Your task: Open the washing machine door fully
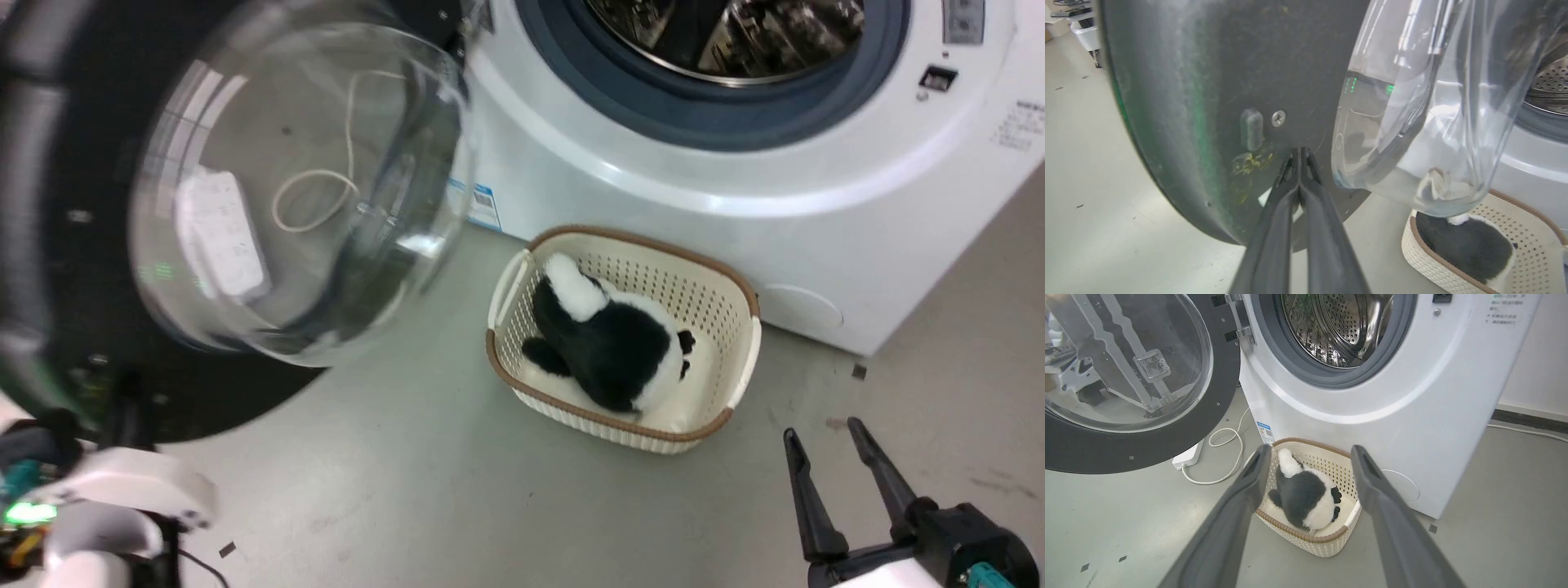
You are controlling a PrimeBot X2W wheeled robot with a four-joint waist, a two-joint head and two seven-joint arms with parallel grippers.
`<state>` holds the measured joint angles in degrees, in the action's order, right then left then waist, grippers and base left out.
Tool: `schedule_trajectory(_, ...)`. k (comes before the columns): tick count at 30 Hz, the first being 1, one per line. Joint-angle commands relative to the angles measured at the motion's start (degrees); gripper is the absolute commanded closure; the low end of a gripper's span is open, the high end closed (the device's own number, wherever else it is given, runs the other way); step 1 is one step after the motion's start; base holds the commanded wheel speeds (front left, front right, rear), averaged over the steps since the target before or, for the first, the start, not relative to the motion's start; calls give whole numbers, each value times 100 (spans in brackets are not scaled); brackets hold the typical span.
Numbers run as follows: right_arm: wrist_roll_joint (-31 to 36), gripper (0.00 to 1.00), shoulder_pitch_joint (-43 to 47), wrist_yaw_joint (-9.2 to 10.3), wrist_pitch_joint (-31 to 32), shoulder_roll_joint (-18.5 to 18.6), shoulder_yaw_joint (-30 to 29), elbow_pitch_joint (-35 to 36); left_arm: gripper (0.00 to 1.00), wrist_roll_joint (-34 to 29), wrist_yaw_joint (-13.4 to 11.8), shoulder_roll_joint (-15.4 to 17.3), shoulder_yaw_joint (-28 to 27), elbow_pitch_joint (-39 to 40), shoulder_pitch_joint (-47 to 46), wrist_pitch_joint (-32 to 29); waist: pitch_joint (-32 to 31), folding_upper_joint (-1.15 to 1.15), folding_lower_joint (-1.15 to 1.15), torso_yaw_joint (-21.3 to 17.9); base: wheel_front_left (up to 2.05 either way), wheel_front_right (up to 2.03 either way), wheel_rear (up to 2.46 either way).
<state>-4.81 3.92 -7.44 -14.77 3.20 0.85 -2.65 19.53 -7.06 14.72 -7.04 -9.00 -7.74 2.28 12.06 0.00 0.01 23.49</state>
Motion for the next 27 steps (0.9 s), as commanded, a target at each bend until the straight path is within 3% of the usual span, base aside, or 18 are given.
schedule_trajectory(1, 31, 0, -120, -5, -23, 40, -11, 47, 100, 41, -40, 62, -81, -80, -121, 45, 128, 0, -1, -91, 0, 0, 0)
schedule_trajectory(5, 55, 0, -250, -5, 15, 152, -92, 130, 100, 307, 52, 515, -546, -791, -584, 200, 406, 0, -1, -247, 0, 0, 0)
schedule_trajectory(15, 75, 0, -337, -5, 103, 258, -156, 275, 100, 465, 332, 938, -693, -1842, -1294, 598, 648, 0, -1, -337, 0, 0, 0)
schedule_trajectory(21, 77, 0, -335, -5, 89, 283, -184, 233, 100, 481, 466, 913, -709, -2143, -1321, 1039, 469, 0, -1, -419, 0, 0, 0)
schedule_trajectory(27, 39, 0, -300, -5, 31, 233, -339, 174, 100, 281, 552, 630, -586, -1593, -1014, 1247, 38, 0, -1, -551, 0, 0, 0)
